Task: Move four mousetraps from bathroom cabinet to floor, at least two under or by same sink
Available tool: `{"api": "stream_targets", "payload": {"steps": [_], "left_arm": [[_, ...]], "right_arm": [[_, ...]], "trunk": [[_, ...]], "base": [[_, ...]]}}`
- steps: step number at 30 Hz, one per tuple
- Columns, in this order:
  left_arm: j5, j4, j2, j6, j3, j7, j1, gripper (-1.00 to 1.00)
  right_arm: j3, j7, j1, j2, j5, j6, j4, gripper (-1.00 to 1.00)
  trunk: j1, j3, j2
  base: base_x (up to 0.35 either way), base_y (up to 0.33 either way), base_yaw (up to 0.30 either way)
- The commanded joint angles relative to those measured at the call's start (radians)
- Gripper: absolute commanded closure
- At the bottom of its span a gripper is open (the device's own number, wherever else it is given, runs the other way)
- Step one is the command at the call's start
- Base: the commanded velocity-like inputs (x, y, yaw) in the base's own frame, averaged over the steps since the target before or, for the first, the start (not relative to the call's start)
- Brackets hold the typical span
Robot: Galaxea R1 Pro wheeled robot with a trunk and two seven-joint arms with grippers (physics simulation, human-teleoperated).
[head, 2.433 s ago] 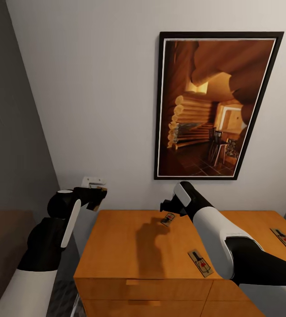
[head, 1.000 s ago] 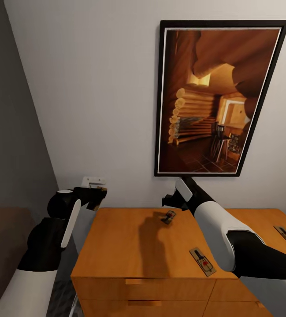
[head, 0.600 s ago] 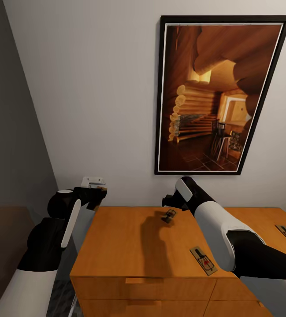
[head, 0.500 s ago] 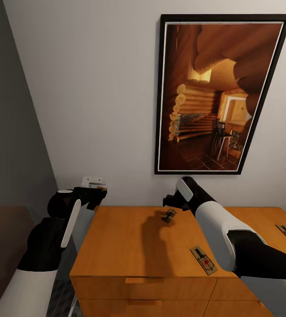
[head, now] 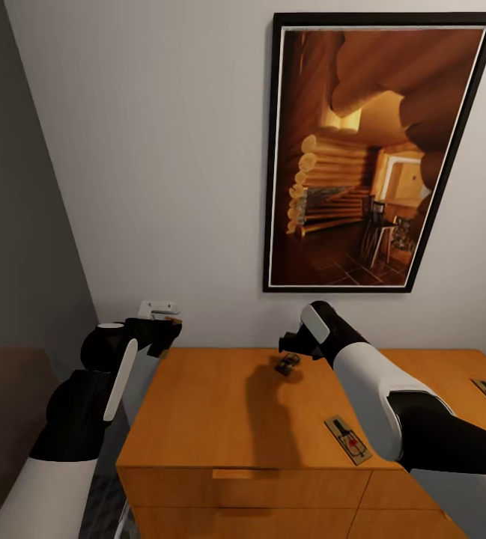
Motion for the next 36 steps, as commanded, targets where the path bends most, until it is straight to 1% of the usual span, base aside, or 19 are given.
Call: {"api": "stream_targets", "payload": {"steps": [1, 8, 24, 31, 36], "left_arm": [[-0.003, -0.001, 0.000, 0.004, 0.000, -0.001, -0.001, 1.00], [-0.003, -0.014, 0.000, 0.004, 0.000, -0.001, -0.001, 1.00], [-0.003, -0.028, 0.003, 0.004, 0.000, -0.001, -0.001, 1.00], [-0.003, -0.028, 0.003, 0.004, 0.000, -0.001, -0.001, 1.00], [-0.003, -0.028, 0.003, 0.004, 0.000, -0.001, -0.001, 1.00]], "right_arm": [[-0.006, -0.008, -0.001, 0.001, -0.005, 0.002, -0.001, -1.00], [-0.006, -0.008, -0.001, 0.002, -0.005, 0.001, -0.001, -1.00], [-0.004, -0.008, -0.026, 0.007, -0.006, 0.000, -0.002, -1.00], [-0.004, -0.008, -0.040, 0.009, -0.008, -0.038, -0.002, -1.00], [-0.004, -0.008, -0.051, 0.010, -0.008, -0.049, -0.001, -1.00]], "trunk": [[0.004, -0.005, -0.008], [0.004, -0.005, -0.008], [0.065, -0.055, -0.120], [0.092, -0.077, -0.169], [0.111, -0.092, -0.204]], "base": [[0.000, 0.000, 0.000], [0.000, 0.000, 0.000], [0.000, 0.000, 0.000], [0.000, 0.000, 0.000], [0.000, 0.000, 0.000]]}}
